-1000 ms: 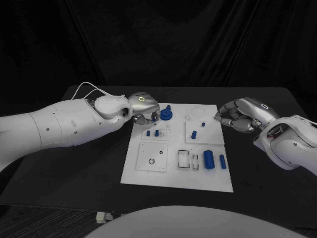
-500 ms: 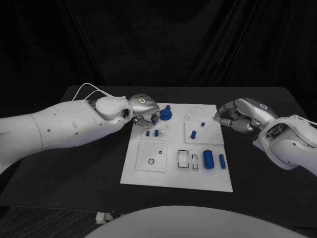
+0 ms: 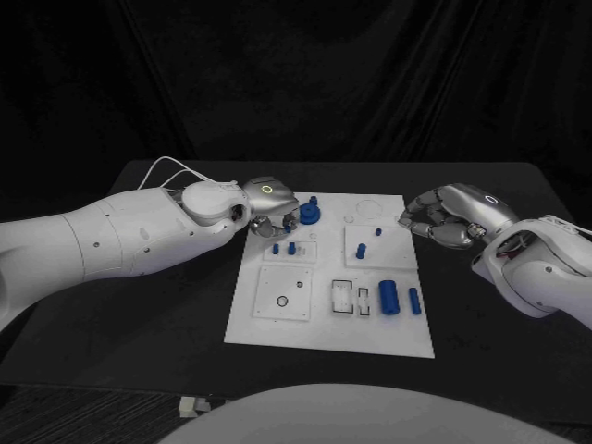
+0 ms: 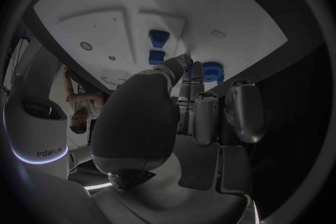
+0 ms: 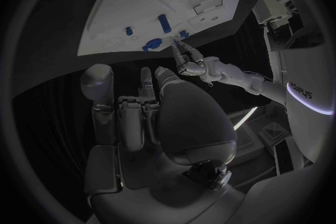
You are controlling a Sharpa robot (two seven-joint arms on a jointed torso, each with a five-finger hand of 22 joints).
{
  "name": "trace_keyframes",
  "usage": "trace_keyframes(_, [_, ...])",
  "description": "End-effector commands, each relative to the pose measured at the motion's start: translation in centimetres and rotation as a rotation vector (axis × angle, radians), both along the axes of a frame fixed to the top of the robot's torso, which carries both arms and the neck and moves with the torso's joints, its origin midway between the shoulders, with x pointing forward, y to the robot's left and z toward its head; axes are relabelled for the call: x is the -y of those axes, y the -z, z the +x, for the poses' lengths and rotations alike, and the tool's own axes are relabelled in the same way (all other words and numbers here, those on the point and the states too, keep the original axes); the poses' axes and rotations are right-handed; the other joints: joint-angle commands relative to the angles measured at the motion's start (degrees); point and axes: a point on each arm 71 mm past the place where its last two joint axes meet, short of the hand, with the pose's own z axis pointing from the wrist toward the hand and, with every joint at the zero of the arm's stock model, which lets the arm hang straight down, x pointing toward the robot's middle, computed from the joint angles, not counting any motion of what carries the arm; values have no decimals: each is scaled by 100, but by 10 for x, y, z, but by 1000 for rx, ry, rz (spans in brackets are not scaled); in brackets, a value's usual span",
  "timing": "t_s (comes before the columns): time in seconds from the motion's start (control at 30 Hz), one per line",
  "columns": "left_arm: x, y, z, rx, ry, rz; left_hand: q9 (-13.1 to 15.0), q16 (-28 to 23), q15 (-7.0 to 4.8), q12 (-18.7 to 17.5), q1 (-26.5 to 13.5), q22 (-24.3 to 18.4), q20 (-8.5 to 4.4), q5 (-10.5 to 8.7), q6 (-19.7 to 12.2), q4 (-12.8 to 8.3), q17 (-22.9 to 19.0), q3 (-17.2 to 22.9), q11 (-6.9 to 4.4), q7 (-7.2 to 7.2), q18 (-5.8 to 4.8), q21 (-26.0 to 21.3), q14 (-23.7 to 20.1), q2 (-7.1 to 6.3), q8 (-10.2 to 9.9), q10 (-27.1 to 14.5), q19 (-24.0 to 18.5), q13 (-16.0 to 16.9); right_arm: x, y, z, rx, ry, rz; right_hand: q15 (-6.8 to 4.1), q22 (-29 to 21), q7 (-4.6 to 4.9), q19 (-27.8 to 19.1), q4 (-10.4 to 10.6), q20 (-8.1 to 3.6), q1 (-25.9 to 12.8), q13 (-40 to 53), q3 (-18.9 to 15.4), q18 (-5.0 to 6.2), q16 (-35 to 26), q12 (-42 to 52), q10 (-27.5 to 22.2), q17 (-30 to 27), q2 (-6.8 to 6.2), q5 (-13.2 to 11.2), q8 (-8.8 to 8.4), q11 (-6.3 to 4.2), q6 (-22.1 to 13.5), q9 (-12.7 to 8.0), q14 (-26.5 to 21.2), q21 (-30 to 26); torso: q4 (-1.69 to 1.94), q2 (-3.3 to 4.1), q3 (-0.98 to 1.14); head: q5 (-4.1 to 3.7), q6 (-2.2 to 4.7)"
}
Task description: Assemble the parts on the task board
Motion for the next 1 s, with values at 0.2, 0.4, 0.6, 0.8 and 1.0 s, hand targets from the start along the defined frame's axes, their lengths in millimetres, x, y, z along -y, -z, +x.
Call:
trace_keyframes(0.2, [3,3,1,-14,-8,14,-3,-27,-2,-49,-25,999,16,31,-61,-7,72,46,42,-8,-10,-42,150,22,-45,16,-32,3,2,3,-1,-8,8,-4,37,560,1,4,1,11,39,1499,21,111,-14,14,599,1266,9,12,-11,27,32,-4,547,-31,1,0,2,-3,-1])
trace_keyframes(0.4, [3,5,2,-27,-12,27,-3,-40,-2,-50,-24,995,17,32,-61,-9,55,48,42,-7,-7,-59,144,24,-46,18,-38,3,2,4,-2,-11,8,-4,37,560,1,4,1,11,39,1499,21,111,-14,14,599,1266,9,12,-11,27,32,-4,547,-31,-1,5,1,0,-1])
trace_keyframes(0.6, [5,8,1,-39,-13,34,-3,-47,-1,-53,-26,993,17,33,-66,-11,47,48,44,-6,-5,-69,140,22,-50,18,-43,4,2,4,-2,-12,8,-4,37,560,1,4,1,11,39,1499,21,111,-14,14,599,1266,9,12,-11,27,32,-4,547,-31,-1,0,0,-4,-1])
trace_keyframes(0.8, [5,12,0,-52,-11,41,-4,-53,0,-55,-25,991,18,35,-68,-14,38,49,45,-6,-4,-74,136,21,-52,18,-45,4,1,5,-2,-13,7,-4,37,561,3,5,-7,11,50,1499,28,111,-15,14,599,1265,7,18,-13,29,29,-5,547,-30,-2,-1,1,-5,-1])
trace_keyframes(1.0, [5,13,-1,-55,-12,42,-3,-58,1,-57,-25,989,18,35,-68,-17,31,50,45,-6,-2,-84,133,18,-52,18,-49,4,1,5,-2,-14,7,-5,37,561,3,5,-7,11,50,1499,28,111,-15,14,599,1265,7,18,-13,29,29,-5,547,-30,2,1,-1,-7,-1])
